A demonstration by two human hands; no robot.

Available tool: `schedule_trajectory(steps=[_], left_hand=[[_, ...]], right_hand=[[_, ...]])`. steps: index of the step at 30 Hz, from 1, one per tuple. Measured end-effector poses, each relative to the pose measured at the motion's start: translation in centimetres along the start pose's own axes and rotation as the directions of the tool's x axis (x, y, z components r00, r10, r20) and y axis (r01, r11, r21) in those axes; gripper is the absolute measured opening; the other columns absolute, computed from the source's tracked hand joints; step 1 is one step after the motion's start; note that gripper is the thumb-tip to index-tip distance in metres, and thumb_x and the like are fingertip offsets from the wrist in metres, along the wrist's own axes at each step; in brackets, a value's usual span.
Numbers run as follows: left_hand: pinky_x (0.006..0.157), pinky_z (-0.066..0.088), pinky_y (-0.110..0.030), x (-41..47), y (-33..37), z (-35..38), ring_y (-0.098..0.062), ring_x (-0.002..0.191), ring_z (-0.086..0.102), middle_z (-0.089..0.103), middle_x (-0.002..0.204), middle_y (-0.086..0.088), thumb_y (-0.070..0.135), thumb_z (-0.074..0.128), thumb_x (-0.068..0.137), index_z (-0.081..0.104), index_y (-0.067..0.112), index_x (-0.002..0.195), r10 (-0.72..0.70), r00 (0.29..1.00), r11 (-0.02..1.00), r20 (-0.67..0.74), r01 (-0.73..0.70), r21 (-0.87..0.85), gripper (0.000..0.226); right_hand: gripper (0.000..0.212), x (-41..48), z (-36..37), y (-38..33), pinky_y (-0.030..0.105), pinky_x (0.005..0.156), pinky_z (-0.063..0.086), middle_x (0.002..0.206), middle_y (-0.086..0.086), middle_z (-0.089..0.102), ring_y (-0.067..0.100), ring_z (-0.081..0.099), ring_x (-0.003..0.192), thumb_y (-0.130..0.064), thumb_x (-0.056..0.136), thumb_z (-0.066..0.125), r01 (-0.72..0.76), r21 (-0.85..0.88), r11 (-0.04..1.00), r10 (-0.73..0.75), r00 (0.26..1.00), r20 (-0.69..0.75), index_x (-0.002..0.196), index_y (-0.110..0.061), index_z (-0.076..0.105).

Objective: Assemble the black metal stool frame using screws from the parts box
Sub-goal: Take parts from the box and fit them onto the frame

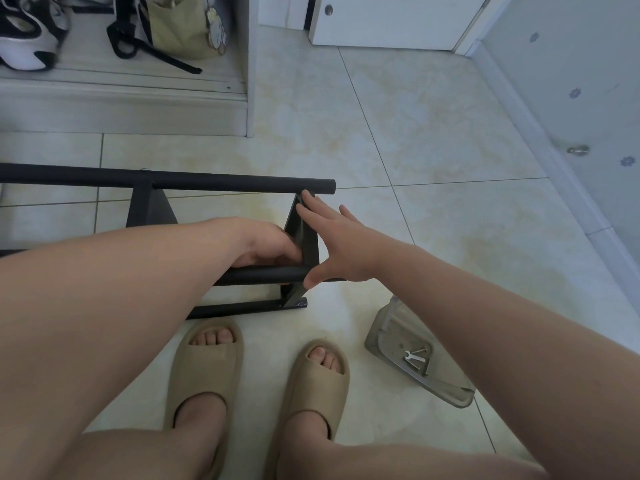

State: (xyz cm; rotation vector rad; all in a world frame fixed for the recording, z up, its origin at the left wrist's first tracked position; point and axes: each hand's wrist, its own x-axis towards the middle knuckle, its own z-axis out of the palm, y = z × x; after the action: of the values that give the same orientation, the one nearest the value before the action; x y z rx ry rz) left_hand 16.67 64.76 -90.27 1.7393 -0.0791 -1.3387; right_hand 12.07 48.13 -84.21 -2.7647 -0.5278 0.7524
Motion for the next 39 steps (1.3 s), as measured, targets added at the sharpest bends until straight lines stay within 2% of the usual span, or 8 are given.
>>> schedule_trajectory(steps=[13, 18, 24, 30, 34, 39], left_hand=[[0.097, 0.051, -0.044, 0.67, -0.59, -0.21, -0.032, 0.09, 0.068, 0.074, 0.086, -0.012, -0.008, 0.057, 0.086, 0.072, 0.009, 0.083, 0.053, 0.999, 0.997, -0.007, -0.053, -0.053, 0.024], [0.092, 0.052, -0.039, 0.31, -0.34, -0.16, -0.028, 0.089, 0.069, 0.073, 0.091, -0.013, -0.008, 0.054, 0.09, 0.07, 0.007, 0.091, 0.052, 0.999, 0.996, 0.009, -0.051, -0.069, 0.022], [0.097, 0.05, -0.04, -0.02, -0.26, -0.01, -0.026, 0.094, 0.062, 0.07, 0.1, -0.014, 0.014, 0.054, 0.098, 0.068, 0.005, 0.106, -0.056, 0.996, 0.996, 0.063, 0.06, -0.064, 0.018], [0.103, 0.048, -0.043, 0.24, -0.5, -0.24, -0.034, 0.104, 0.067, 0.073, 0.107, -0.019, -0.002, 0.055, 0.091, 0.071, 0.005, 0.1, 0.031, 0.999, 0.998, 0.024, -0.03, -0.049, 0.02], [0.087, 0.052, -0.037, 0.56, -0.57, -0.24, -0.029, 0.087, 0.069, 0.075, 0.086, -0.011, -0.008, 0.054, 0.088, 0.072, 0.009, 0.086, 0.064, 0.998, 0.996, 0.013, -0.064, -0.063, 0.024], [0.081, 0.052, -0.033, 0.56, -0.56, -0.26, -0.026, 0.082, 0.07, 0.074, 0.084, -0.009, -0.009, 0.054, 0.088, 0.07, 0.009, 0.087, 0.074, 0.997, 0.994, 0.01, -0.073, -0.076, 0.025]], right_hand=[[0.125, -0.11, 0.14, 0.04, 0.039, 0.125, -0.009, 0.168, -0.003, -0.018, 0.008, -0.013, 0.154, -0.05, 0.076, 0.084, 0.005, 0.015, 1.0, -0.005, 1.0, 0.002, 0.162, -0.015, 0.0], [0.125, -0.07, 0.04, 0.02, 0.039, 0.125, -0.009, 0.168, -0.003, -0.018, 0.008, -0.013, 0.154, -0.049, 0.076, 0.084, 0.007, 0.019, 1.0, -0.007, 1.0, 0.002, 0.162, -0.015, 0.0], [0.126, 0.0, -0.01, 0.04, 0.041, 0.126, -0.008, 0.168, -0.003, -0.018, 0.008, -0.012, 0.154, -0.05, 0.076, 0.084, 0.003, 0.012, 1.0, -0.003, 1.0, 0.006, 0.162, -0.016, -0.001], [0.126, 0.01, 0.07, 0.1, 0.04, 0.126, -0.008, 0.168, -0.003, -0.017, 0.008, -0.012, 0.154, -0.05, 0.075, 0.084, 0.003, 0.012, 1.0, -0.003, 1.0, -0.002, 0.162, -0.016, 0.0], [0.126, 0.07, 0.07, 0.11, 0.041, 0.126, -0.007, 0.168, -0.003, -0.017, 0.009, -0.011, 0.154, -0.05, 0.074, 0.085, 0.002, 0.012, 1.0, -0.002, 1.0, -0.002, 0.162, -0.016, 0.001], [0.126, 0.02, 0.03, 0.06, 0.041, 0.126, -0.007, 0.168, -0.003, -0.017, 0.009, -0.011, 0.154, -0.05, 0.075, 0.085, 0.003, 0.015, 1.0, -0.003, 1.0, -0.001, 0.162, -0.015, 0.001]])
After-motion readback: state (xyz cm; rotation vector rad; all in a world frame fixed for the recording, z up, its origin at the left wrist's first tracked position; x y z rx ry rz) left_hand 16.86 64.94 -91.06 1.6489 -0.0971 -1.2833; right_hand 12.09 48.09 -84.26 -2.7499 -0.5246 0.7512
